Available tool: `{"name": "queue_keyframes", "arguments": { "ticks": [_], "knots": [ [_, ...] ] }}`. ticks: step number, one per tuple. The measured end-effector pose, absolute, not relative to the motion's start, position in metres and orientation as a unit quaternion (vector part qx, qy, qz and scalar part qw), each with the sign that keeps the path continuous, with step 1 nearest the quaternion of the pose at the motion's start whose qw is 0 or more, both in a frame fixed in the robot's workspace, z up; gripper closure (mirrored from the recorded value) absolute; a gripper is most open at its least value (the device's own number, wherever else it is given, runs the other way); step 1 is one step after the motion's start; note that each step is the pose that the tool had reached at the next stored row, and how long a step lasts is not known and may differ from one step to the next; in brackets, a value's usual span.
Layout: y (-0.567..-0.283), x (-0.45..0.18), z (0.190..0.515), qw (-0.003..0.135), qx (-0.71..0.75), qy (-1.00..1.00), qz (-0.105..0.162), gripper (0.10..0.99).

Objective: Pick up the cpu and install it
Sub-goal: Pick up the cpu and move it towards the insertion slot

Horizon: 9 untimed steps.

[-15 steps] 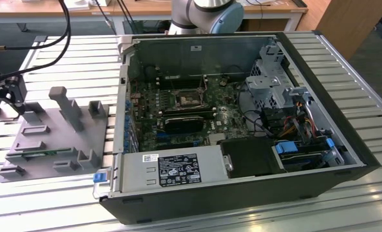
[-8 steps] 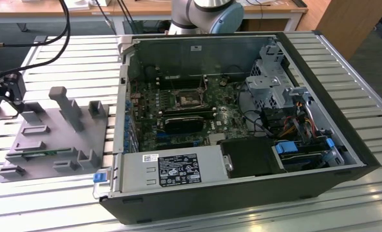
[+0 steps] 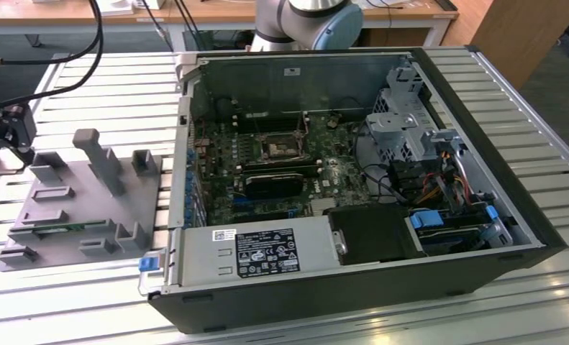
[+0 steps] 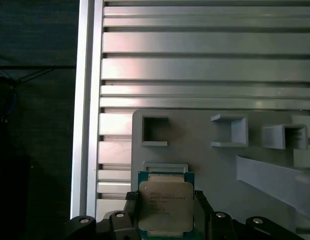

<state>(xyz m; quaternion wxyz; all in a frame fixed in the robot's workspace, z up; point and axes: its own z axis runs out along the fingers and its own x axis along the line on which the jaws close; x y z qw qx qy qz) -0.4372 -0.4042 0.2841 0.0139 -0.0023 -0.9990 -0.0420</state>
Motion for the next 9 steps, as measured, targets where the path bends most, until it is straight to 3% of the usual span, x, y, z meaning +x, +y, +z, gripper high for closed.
{"name": "queue_keyframes", "arguments": {
  "ticks": [9],
  "knots": [
    [-0.4028,-0.4372,0.2909,0.014,-0.002,-0.999,-0.042,0.557]
  ]
}}
